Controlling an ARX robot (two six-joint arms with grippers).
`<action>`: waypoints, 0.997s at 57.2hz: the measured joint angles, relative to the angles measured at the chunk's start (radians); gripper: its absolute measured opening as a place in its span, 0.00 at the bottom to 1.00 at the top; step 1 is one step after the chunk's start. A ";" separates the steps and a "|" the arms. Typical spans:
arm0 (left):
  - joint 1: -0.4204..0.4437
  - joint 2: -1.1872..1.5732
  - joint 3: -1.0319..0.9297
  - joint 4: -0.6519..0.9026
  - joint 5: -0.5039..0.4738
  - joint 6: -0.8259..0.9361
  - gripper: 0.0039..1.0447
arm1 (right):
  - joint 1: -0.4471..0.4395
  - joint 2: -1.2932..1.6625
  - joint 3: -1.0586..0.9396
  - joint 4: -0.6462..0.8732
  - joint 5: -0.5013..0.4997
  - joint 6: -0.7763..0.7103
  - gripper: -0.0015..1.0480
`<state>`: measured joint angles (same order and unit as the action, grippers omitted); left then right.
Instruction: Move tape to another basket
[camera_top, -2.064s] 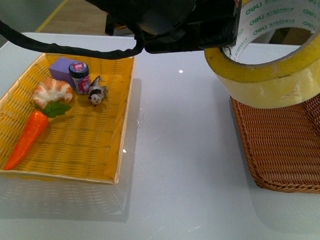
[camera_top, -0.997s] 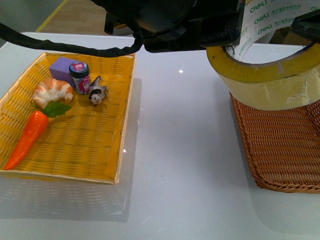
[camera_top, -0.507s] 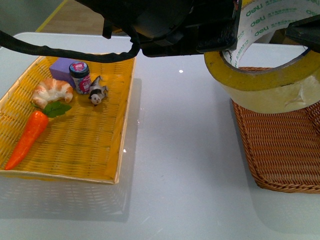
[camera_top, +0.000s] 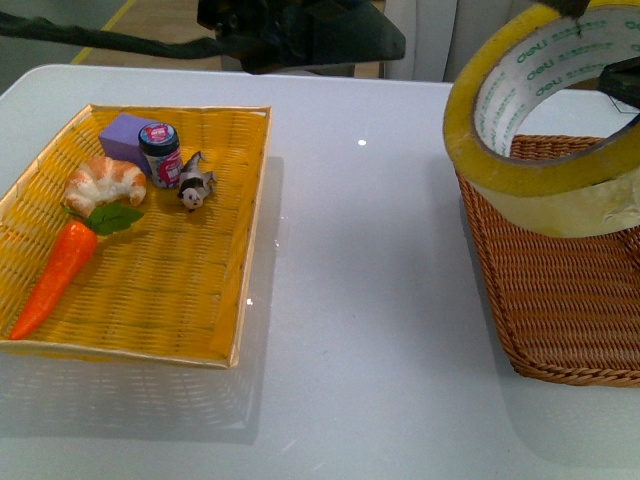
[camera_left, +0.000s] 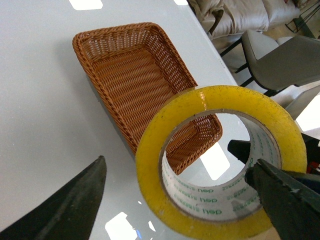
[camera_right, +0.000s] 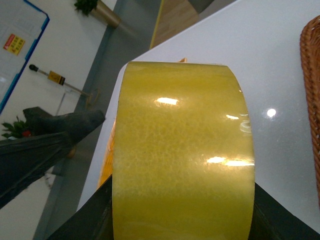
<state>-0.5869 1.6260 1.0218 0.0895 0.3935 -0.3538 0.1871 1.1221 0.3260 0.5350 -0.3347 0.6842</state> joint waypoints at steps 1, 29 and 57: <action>0.006 -0.011 -0.007 0.005 0.000 0.000 0.93 | -0.010 -0.002 0.000 0.000 -0.003 0.002 0.44; 0.101 -0.334 -0.352 0.499 -0.658 0.227 0.70 | -0.112 -0.051 -0.014 -0.026 -0.040 -0.002 0.44; 0.388 -0.751 -0.838 0.597 -0.584 0.343 0.01 | -0.333 0.242 0.045 0.146 -0.090 -0.030 0.44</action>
<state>-0.1986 0.8753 0.1833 0.6868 -0.1902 -0.0113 -0.1455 1.3643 0.3714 0.6815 -0.4248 0.6540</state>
